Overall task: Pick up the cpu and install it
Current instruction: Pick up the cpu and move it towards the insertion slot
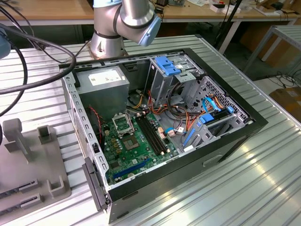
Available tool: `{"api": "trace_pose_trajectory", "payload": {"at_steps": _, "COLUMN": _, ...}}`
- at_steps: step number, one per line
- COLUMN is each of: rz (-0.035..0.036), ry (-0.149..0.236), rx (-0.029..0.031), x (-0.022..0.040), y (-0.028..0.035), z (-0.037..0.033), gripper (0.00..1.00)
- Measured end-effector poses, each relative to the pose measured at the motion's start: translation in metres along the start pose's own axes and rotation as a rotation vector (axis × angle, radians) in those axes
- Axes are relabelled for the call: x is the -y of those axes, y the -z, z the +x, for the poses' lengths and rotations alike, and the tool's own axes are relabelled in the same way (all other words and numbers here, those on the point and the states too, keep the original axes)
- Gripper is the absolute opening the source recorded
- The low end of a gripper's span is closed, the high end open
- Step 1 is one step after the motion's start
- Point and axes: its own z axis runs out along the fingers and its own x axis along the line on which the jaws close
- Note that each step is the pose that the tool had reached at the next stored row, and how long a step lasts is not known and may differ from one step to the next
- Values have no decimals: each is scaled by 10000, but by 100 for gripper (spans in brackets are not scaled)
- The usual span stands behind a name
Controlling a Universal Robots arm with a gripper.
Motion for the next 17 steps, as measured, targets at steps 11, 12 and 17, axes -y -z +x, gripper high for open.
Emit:
{"api": "trace_pose_trajectory", "payload": {"at_steps": 11, "rz": -1, "ry": 0, "rx": 0, "x": -4, "y": 163, "z": 4, "gripper": 45}}
{"api": "trace_pose_trajectory", "payload": {"at_steps": 12, "rz": -1, "ry": 0, "rx": -1, "x": -4, "y": 171, "z": 4, "gripper": 45}}
{"api": "trace_pose_trajectory", "payload": {"at_steps": 17, "rz": -1, "ry": 1, "rx": 0, "x": -5, "y": 210, "z": 5, "gripper": 45}}
